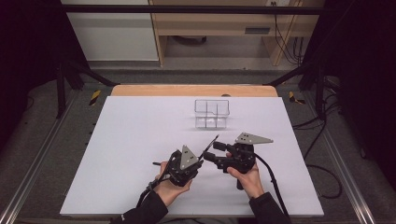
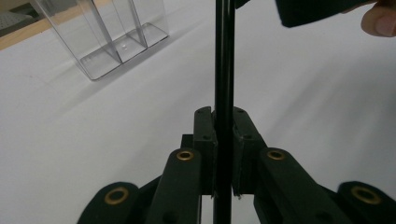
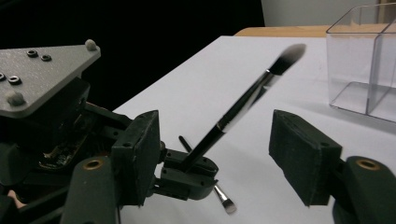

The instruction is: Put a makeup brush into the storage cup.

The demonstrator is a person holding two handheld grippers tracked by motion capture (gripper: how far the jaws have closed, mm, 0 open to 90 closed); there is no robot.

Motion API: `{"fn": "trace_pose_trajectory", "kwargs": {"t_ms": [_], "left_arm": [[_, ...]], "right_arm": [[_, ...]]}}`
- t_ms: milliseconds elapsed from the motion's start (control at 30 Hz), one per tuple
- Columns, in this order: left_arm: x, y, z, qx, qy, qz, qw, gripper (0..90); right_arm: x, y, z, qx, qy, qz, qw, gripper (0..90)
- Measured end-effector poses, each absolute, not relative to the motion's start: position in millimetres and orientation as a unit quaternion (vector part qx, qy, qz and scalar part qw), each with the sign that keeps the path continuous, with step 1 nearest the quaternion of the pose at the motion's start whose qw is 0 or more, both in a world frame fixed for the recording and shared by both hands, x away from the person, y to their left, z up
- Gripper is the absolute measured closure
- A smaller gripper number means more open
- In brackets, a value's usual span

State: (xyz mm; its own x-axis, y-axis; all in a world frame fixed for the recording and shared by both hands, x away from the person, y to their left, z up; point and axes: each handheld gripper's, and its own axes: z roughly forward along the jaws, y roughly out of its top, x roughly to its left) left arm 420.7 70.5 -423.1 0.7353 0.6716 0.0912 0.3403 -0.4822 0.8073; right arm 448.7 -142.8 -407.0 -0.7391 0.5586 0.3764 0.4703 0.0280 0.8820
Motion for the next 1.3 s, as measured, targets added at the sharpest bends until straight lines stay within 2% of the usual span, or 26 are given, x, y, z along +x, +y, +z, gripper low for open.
{"fn": "trace_pose_trajectory", "kwargs": {"t_ms": [600,867,1300], "left_arm": [[413.7,64.4,-424.4,0.836,0.296,0.202,0.415,83.0],[412.1,63.5,-424.3,0.836,0.295,0.201,0.417,83.0],[411.5,62.9,-426.1,0.838,0.291,0.204,0.415,82.5]], "right_arm": [[451.4,-142.5,-411.0,0.365,0.712,0.600,0.000,67.4],[451.6,-144.8,-411.1,0.366,0.709,0.602,-0.006,75.7],[449.8,-145.1,-409.8,0.347,0.710,0.612,-0.025,82.5]]}}
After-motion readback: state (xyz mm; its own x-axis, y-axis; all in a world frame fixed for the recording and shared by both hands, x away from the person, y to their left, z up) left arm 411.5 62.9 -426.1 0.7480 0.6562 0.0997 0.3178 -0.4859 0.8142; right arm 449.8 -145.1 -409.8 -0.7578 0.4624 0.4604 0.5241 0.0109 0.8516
